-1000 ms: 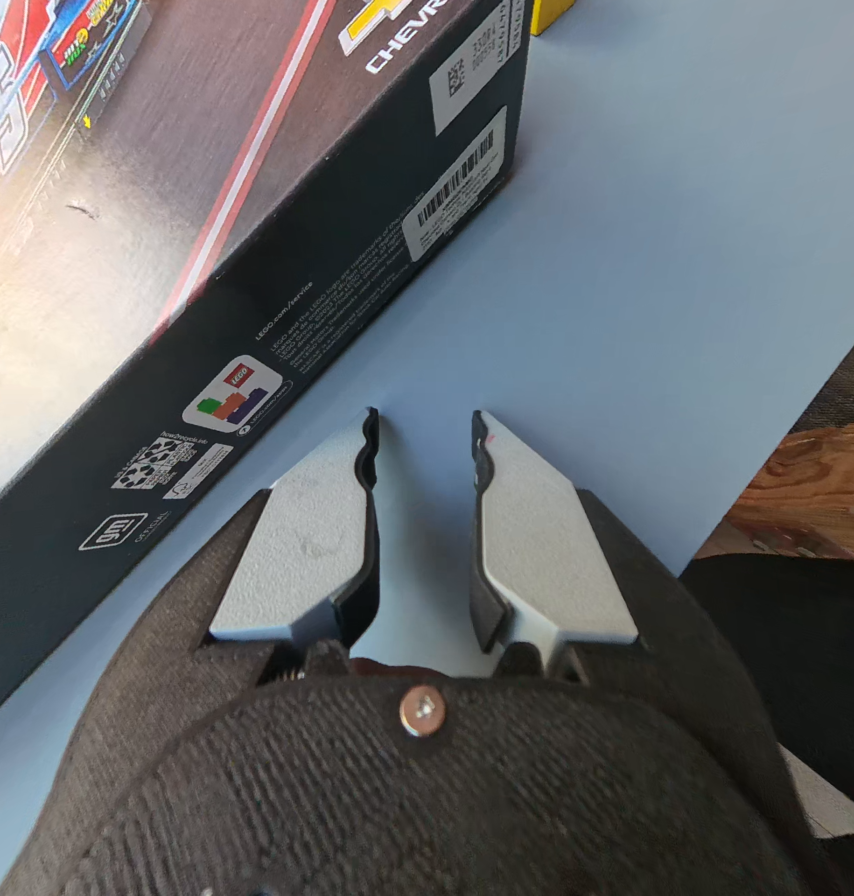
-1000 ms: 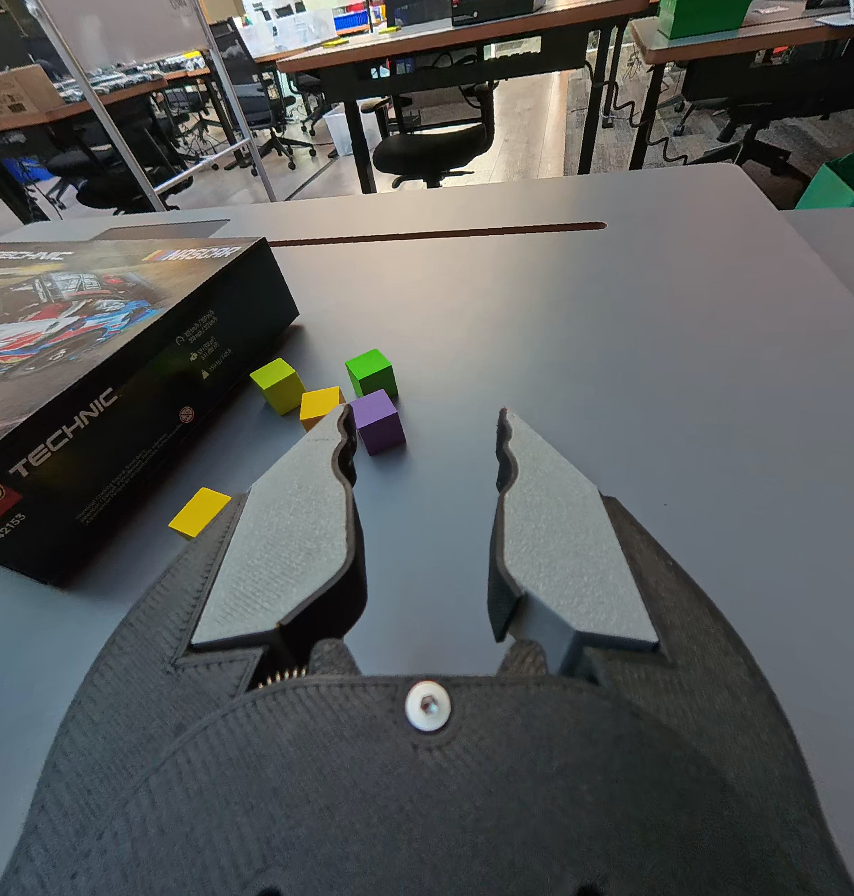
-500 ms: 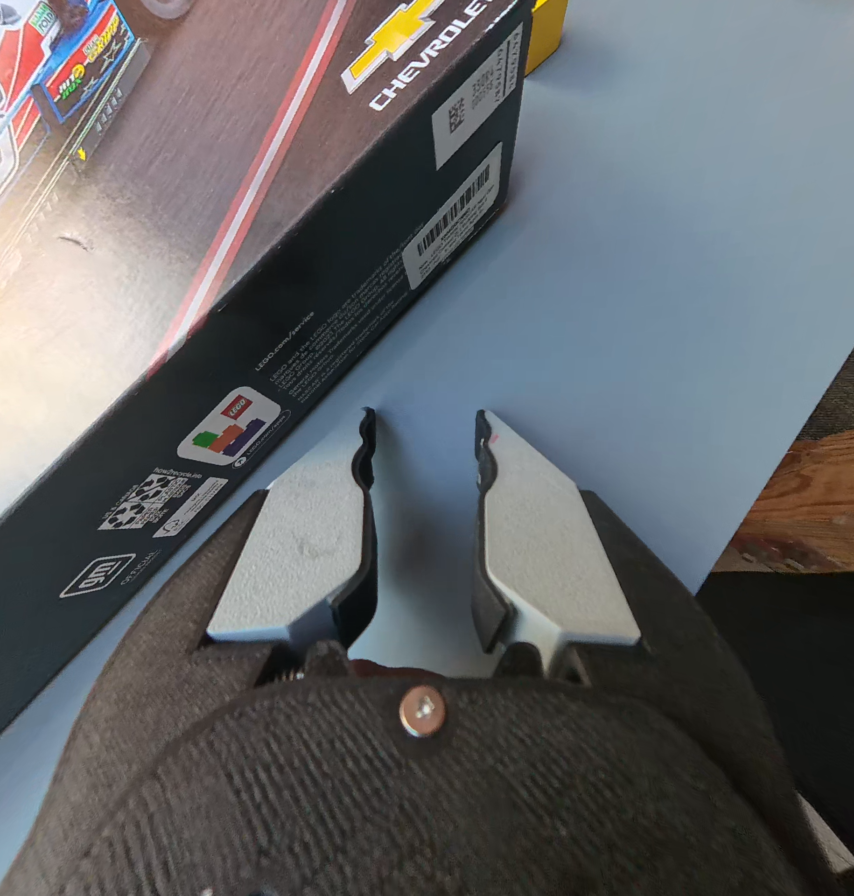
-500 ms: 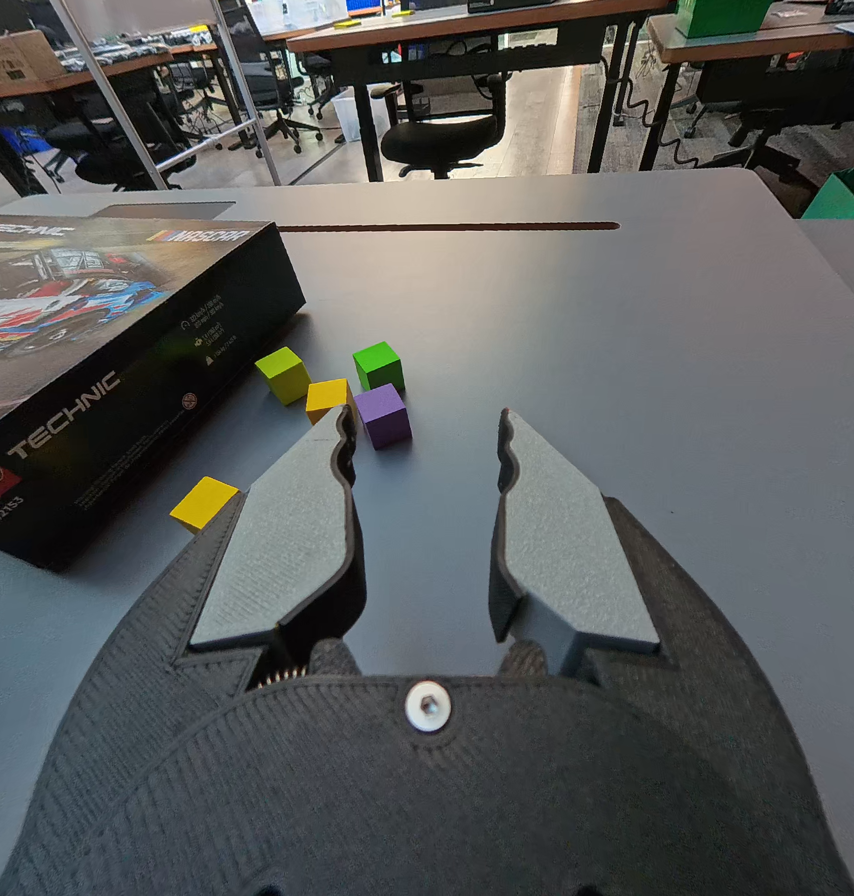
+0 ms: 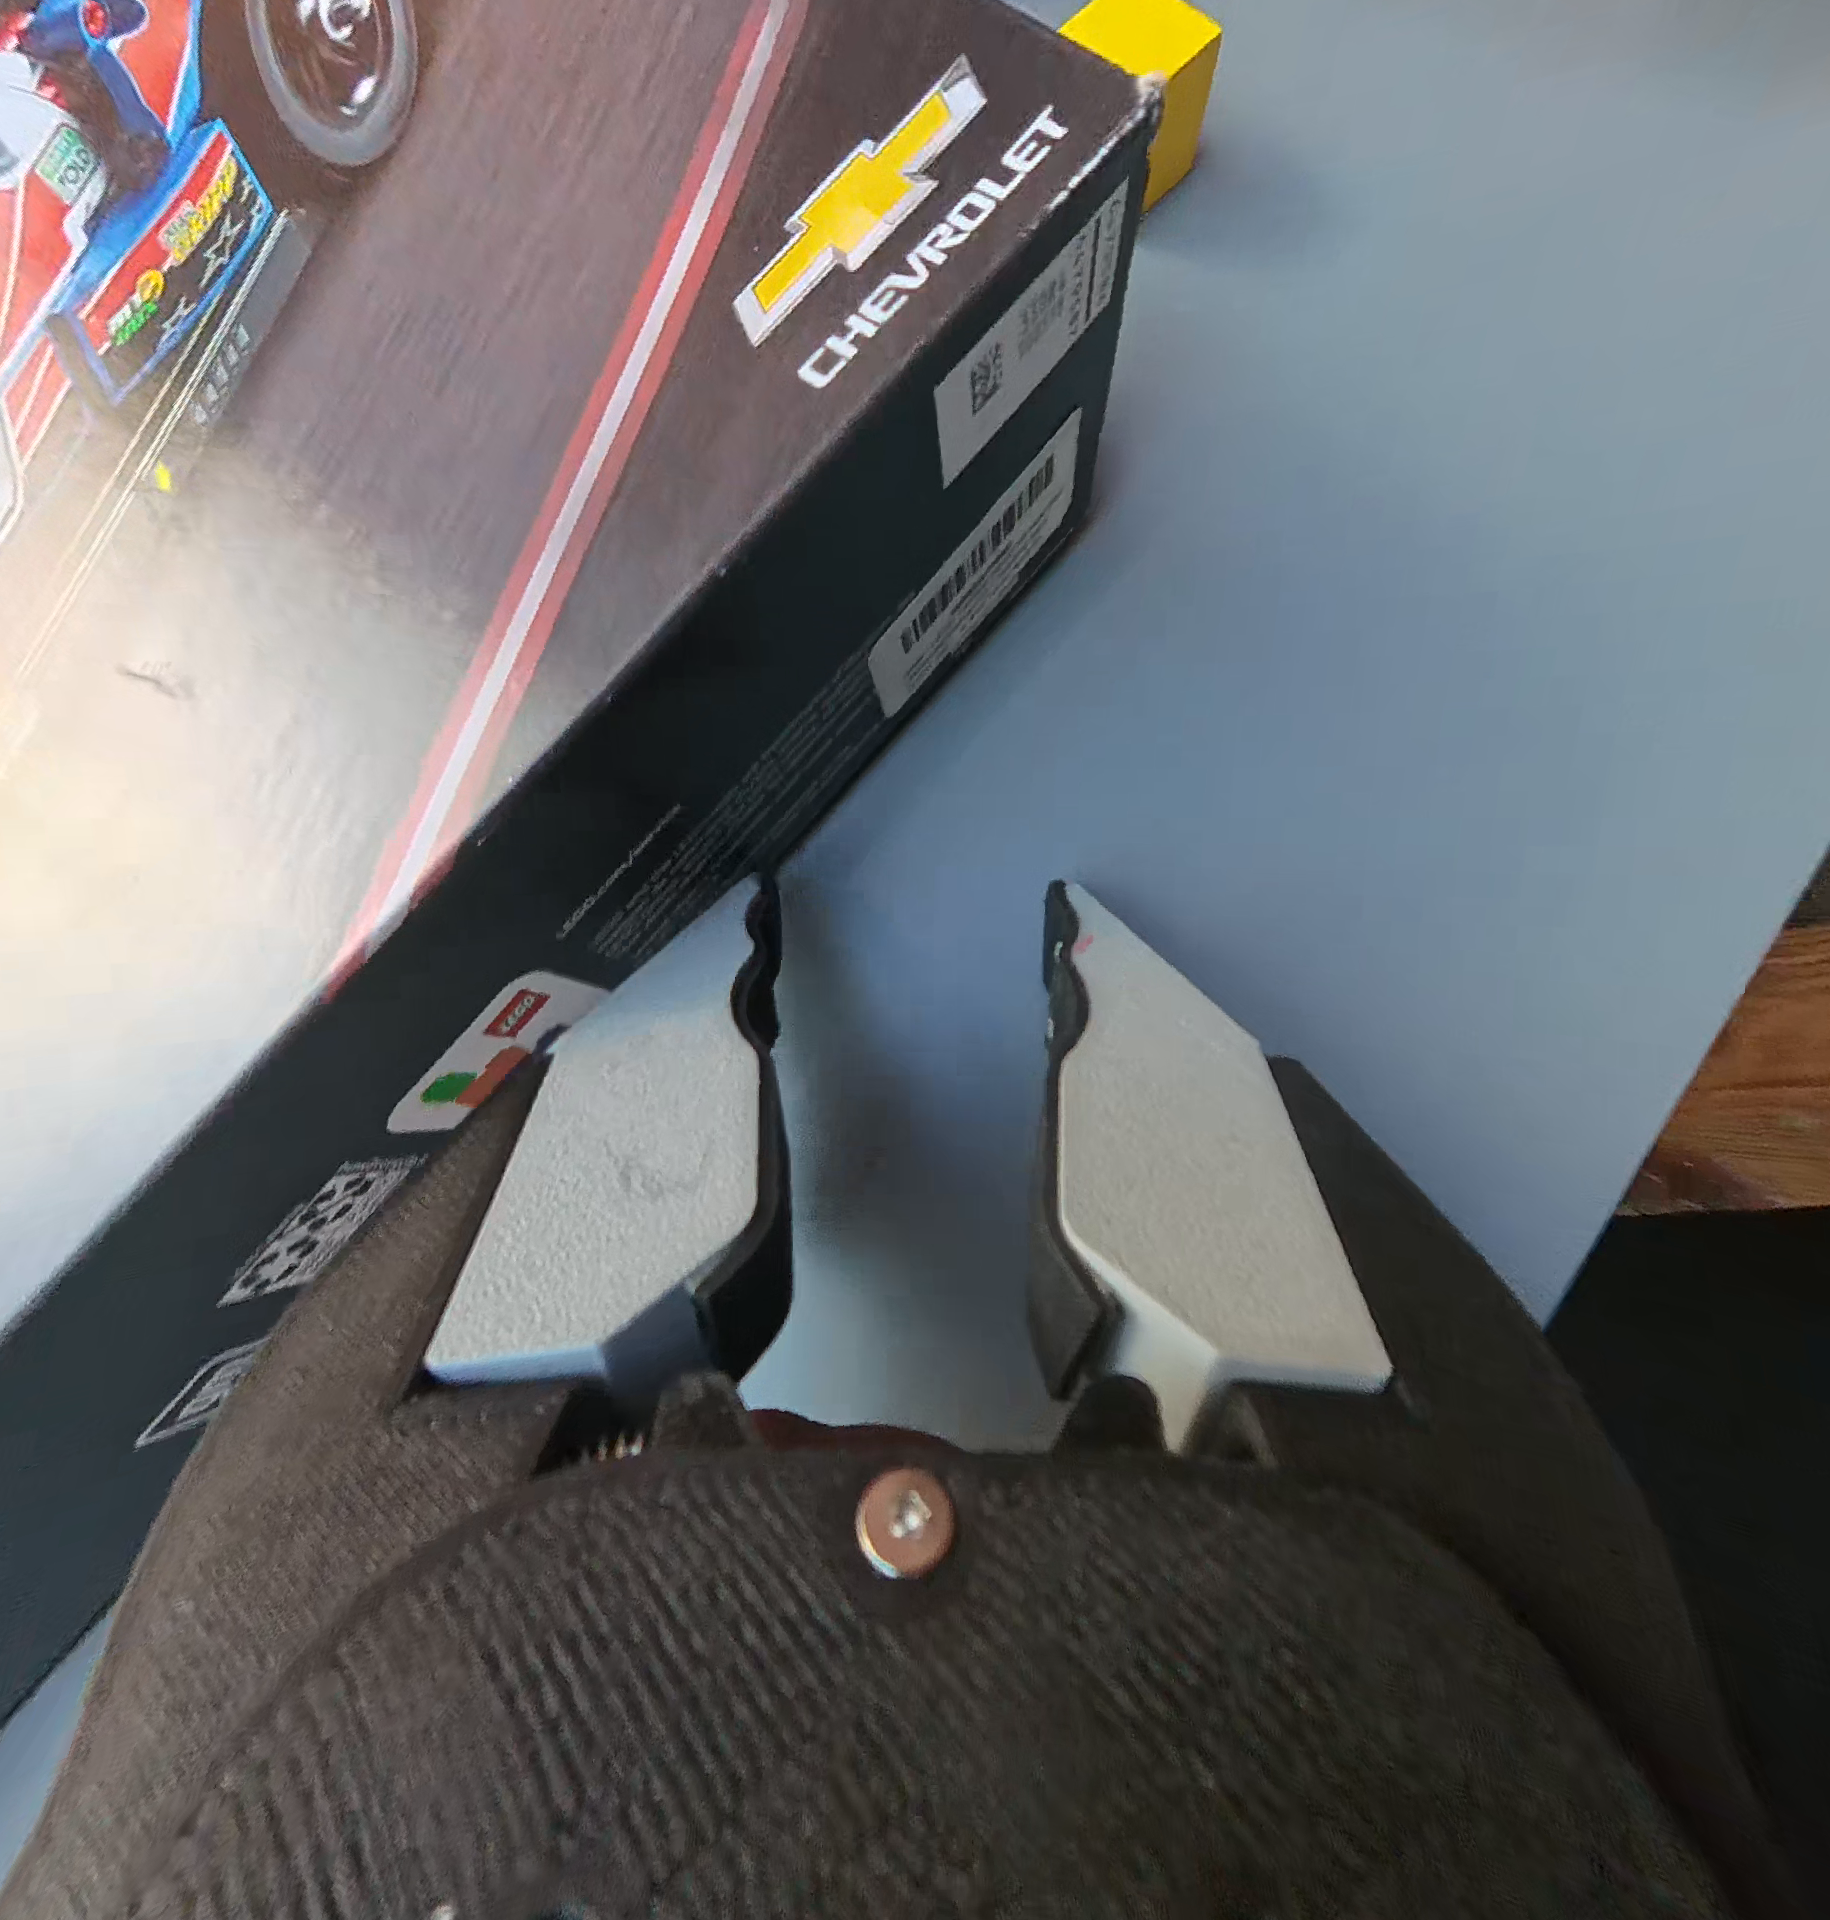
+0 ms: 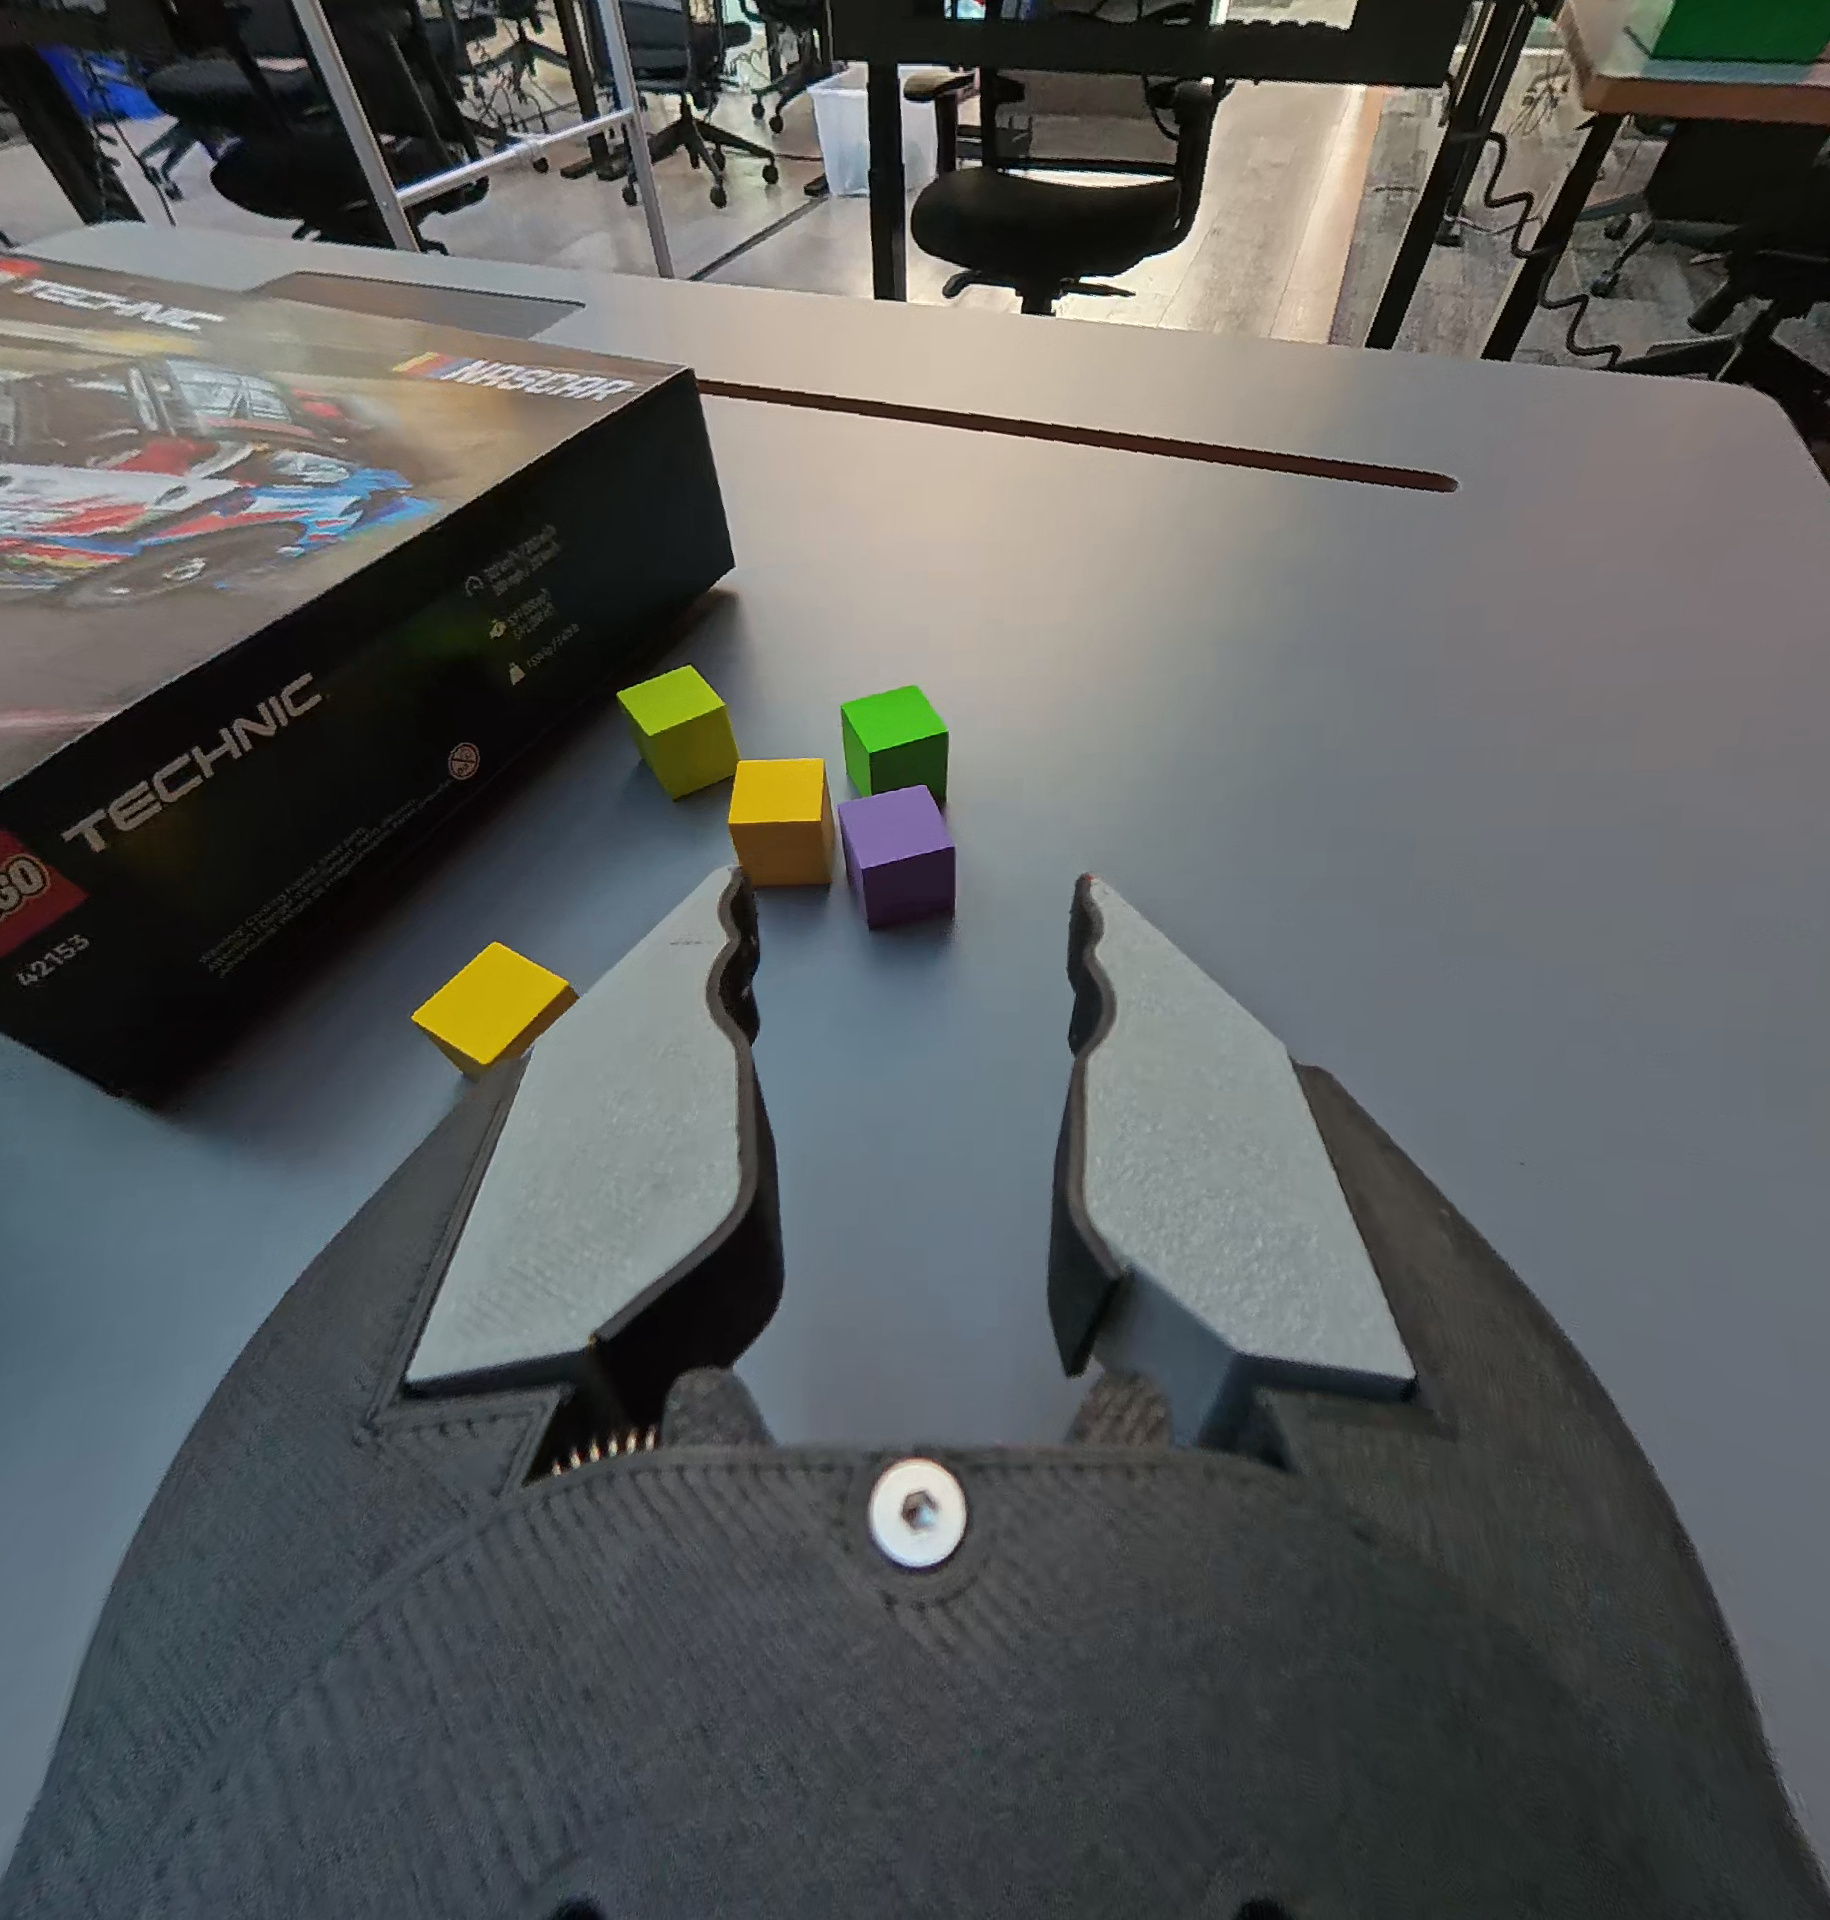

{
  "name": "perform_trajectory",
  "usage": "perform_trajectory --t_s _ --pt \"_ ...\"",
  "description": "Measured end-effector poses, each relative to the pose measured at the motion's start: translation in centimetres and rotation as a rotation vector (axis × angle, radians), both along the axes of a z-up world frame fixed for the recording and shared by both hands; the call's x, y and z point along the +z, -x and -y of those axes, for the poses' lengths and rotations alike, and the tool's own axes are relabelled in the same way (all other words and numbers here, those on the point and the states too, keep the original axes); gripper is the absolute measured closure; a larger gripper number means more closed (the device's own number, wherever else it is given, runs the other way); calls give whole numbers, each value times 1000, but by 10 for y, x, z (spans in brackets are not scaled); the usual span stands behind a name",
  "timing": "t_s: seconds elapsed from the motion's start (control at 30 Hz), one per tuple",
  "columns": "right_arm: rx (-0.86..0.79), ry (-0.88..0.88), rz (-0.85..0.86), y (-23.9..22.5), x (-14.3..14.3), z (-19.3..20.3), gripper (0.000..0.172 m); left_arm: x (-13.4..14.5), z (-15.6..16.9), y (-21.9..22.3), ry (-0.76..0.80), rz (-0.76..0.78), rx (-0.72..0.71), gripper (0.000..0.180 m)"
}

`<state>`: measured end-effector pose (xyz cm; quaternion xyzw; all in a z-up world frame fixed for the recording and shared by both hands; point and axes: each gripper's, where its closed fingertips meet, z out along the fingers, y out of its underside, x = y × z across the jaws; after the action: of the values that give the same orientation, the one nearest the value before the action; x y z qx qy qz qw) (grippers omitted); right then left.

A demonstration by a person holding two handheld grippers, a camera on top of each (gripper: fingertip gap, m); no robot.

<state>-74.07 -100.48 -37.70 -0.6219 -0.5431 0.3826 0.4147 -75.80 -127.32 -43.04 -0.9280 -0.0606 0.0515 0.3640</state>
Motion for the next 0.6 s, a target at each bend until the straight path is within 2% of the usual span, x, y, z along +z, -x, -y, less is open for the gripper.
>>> perform_trajectory --t_s 0.07,0.23,0.37,0.43,0.53,0.6 --pt "16 -1 0 0 0 4 113 -1 -11 -2 -24 21 -30 135" --pt "5 6 -11 -1 1 2 112 2 -43 3 -90 11 -108 132" --pt "2 -16 -7 -1 1 3 111 13 -69 6 -172 73 -207 133" --pt "-7 -50 3 -1 0 2 111 18 -82 3 -205 119 -277 126" --pt "-33 -110 34 -1 -3 0 112 35 -97 -10 -311 161 -429 126" --pt "-60 -149 51 -2 -4 -4 112 52 -105 -8 -425 155 -468 128"
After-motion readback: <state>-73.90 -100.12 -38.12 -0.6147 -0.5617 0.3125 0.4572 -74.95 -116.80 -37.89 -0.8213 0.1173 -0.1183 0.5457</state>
